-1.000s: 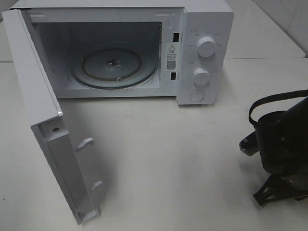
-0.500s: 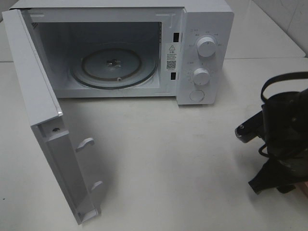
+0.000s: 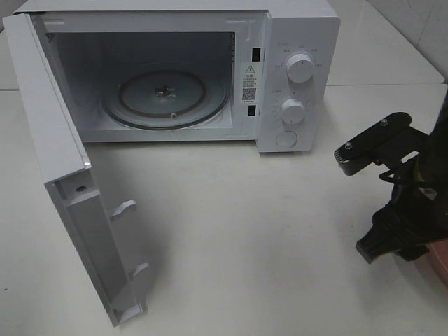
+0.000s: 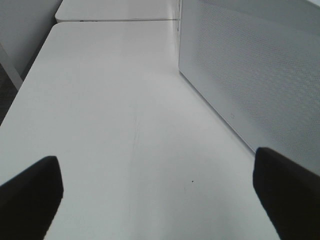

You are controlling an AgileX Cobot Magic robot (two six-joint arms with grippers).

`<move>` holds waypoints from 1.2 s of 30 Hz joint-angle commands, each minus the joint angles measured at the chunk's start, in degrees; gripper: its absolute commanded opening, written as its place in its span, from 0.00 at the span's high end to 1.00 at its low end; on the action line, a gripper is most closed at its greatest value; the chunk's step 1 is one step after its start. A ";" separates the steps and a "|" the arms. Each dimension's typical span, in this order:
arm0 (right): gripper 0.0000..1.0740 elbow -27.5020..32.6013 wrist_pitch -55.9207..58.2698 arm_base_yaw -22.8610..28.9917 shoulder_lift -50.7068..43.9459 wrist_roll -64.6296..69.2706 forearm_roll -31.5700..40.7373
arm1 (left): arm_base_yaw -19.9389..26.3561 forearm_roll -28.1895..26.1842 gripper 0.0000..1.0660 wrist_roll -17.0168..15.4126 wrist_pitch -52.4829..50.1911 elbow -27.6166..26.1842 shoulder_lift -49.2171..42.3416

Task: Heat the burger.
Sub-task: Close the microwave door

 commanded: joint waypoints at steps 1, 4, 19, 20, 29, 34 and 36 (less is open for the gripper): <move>0.39 -0.23 0.57 -0.29 -5.27 -10.83 6.59 | 0.11 -0.17 0.08 -0.23 -0.74 0.17 -1.20; 0.32 -0.23 0.52 -0.29 -7.62 -14.27 8.88 | 0.11 -0.17 0.08 -0.23 -0.74 0.17 -1.20; 0.27 -0.23 7.10 -0.17 -24.47 -17.19 15.53 | 0.11 -0.17 0.08 -0.23 -0.74 0.17 -1.20; 0.27 -0.23 7.10 -0.17 -24.47 -17.19 15.53 | 0.11 -0.17 0.08 -0.23 -0.74 0.17 -1.20; 0.29 -0.23 12.78 -0.17 -34.09 -19.25 19.77 | 0.11 -0.17 0.08 -0.23 -0.74 0.17 -1.20; 0.29 0.06 15.36 -0.17 -39.30 -19.25 20.23 | 0.11 -0.17 0.08 -0.23 -0.74 0.17 -1.20; 0.29 0.34 15.70 -0.17 -40.57 -19.25 20.23 | 0.11 -0.17 0.08 -0.23 -0.74 0.17 -1.20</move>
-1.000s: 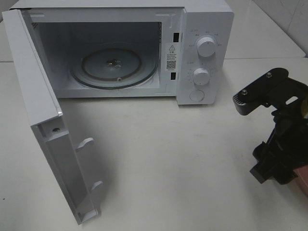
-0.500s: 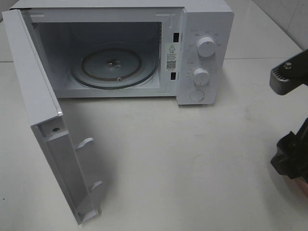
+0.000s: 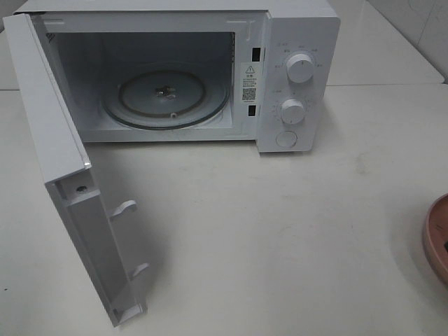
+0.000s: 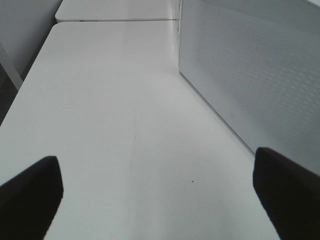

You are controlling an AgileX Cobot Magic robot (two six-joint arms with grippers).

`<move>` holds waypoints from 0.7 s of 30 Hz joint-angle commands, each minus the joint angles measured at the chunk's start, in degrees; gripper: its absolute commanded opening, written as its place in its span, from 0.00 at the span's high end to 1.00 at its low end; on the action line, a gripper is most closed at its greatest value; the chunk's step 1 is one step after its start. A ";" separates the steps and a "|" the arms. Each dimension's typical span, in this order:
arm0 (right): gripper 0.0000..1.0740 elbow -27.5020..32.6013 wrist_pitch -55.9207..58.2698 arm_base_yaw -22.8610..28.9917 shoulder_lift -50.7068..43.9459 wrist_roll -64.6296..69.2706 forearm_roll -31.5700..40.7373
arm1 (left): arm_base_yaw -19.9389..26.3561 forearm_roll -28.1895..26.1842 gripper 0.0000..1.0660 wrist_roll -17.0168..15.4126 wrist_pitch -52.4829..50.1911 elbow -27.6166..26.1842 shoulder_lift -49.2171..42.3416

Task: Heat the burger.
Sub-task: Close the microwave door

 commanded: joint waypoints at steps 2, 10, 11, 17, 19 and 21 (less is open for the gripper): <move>0.29 2.81 1.60 -0.17 -8.14 -0.46 0.40 | 0.11 -0.17 0.08 -0.23 -0.74 0.17 -1.20; 0.29 8.25 0.80 -0.40 -17.30 -0.17 0.40 | 0.11 -0.17 0.08 -0.23 -0.74 0.17 -1.20; 0.29 8.25 0.80 -0.40 -17.30 -0.17 0.40 | 0.11 -0.17 0.08 -0.23 -0.74 0.17 -1.20; 0.29 8.82 0.86 -5.79 -23.66 -0.23 0.52 | 0.11 -0.17 0.08 -0.23 -0.74 0.17 -1.20; 0.29 8.82 0.86 -9.00 -25.61 -0.23 0.52 | 0.11 -0.17 0.08 -0.23 -0.74 0.17 -1.20; 0.29 8.82 0.86 -10.31 -26.47 -0.23 0.52 | 0.11 -0.17 0.08 -0.23 -0.74 0.17 -1.20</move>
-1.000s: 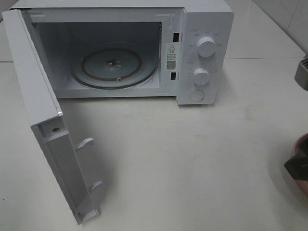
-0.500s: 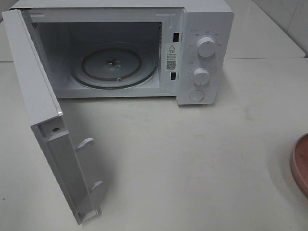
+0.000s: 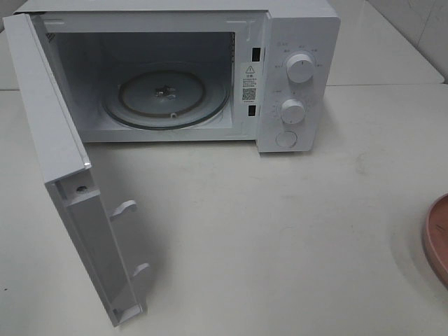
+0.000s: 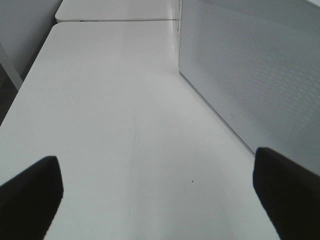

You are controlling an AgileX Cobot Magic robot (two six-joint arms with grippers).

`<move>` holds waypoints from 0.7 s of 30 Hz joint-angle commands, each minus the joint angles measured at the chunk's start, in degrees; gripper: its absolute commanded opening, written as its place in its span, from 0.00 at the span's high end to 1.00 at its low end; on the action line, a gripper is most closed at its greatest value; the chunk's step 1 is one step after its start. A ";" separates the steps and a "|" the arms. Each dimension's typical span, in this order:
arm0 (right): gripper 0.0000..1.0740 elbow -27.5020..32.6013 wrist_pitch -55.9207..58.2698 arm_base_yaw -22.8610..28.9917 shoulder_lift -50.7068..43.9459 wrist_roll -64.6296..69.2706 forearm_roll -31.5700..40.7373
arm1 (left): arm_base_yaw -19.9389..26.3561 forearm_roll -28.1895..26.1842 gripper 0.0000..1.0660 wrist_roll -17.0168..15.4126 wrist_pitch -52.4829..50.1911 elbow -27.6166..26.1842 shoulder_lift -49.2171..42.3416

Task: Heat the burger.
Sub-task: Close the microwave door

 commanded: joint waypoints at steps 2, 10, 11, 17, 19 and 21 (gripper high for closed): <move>0.29 0.34 -0.23 -7.73 -6.02 -0.17 0.17 | 0.11 -0.17 0.08 -0.23 -0.74 0.17 -1.20; 0.29 0.34 -0.23 -15.64 -14.73 -0.17 0.17 | 0.11 -0.17 0.08 -0.23 -0.74 0.17 -1.20; 0.29 0.34 -0.23 -15.64 -14.73 -0.17 0.17 | 0.11 -0.17 0.08 -0.23 -0.74 0.17 -1.20; 0.29 0.34 -0.23 -20.91 -21.83 -0.17 0.17 | 0.11 -0.17 0.08 -0.23 -0.74 0.17 -1.20; 0.29 0.34 -0.29 -22.75 -22.46 -0.29 0.11 | 0.11 -0.17 0.08 -0.23 -0.74 0.17 -1.20; 0.29 0.34 -0.29 -22.86 -22.46 -0.17 0.17 | 0.11 -0.17 0.08 -0.23 -0.74 0.17 -1.15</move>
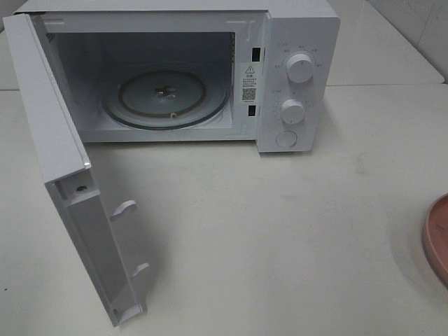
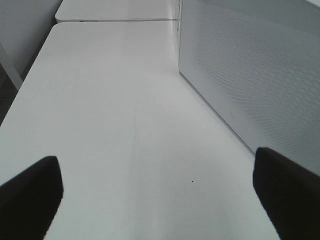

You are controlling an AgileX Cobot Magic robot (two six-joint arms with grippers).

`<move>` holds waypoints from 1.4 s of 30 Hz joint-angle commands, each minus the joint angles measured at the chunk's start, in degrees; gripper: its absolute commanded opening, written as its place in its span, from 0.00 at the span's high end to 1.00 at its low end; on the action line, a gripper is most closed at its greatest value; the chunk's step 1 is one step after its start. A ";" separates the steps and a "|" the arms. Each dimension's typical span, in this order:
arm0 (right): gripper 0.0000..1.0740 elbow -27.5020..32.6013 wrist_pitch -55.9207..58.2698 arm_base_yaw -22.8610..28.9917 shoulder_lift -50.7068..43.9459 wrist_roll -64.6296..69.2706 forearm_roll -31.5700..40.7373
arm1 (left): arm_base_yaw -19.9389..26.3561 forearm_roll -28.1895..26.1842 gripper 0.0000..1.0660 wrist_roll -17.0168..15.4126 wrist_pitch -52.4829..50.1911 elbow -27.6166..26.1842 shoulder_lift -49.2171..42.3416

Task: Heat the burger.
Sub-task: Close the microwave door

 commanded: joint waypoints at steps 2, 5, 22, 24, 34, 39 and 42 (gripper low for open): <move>0.29 0.11 -0.34 -0.74 -1.55 -0.17 0.11 | 0.11 -0.17 0.08 -0.23 -0.74 0.17 -1.20; 0.29 0.11 -0.34 -0.69 -1.55 -0.17 -0.06 | 0.11 -0.17 0.08 -0.23 -0.74 0.17 -1.20; 0.29 0.11 -0.34 -0.69 -1.55 -0.17 -0.06 | 0.11 -0.17 0.08 -0.23 -0.74 0.17 -1.20; 0.29 0.11 -0.34 -0.69 -1.55 -0.17 -0.06 | 0.11 -0.17 0.08 -0.23 -0.74 0.17 -1.20; 0.29 0.11 -0.34 -0.69 -1.55 -0.17 -0.06 | 0.11 -0.17 0.08 -0.23 -0.74 0.17 -1.20; 0.29 0.11 -0.34 -0.69 -1.55 -0.17 -0.06 | 0.11 -0.29 0.08 -0.23 -0.74 0.17 -1.20; 0.29 0.11 -0.34 -0.69 -1.55 -0.17 -0.06 | 0.11 -1.60 0.08 -0.23 -0.74 0.17 -1.20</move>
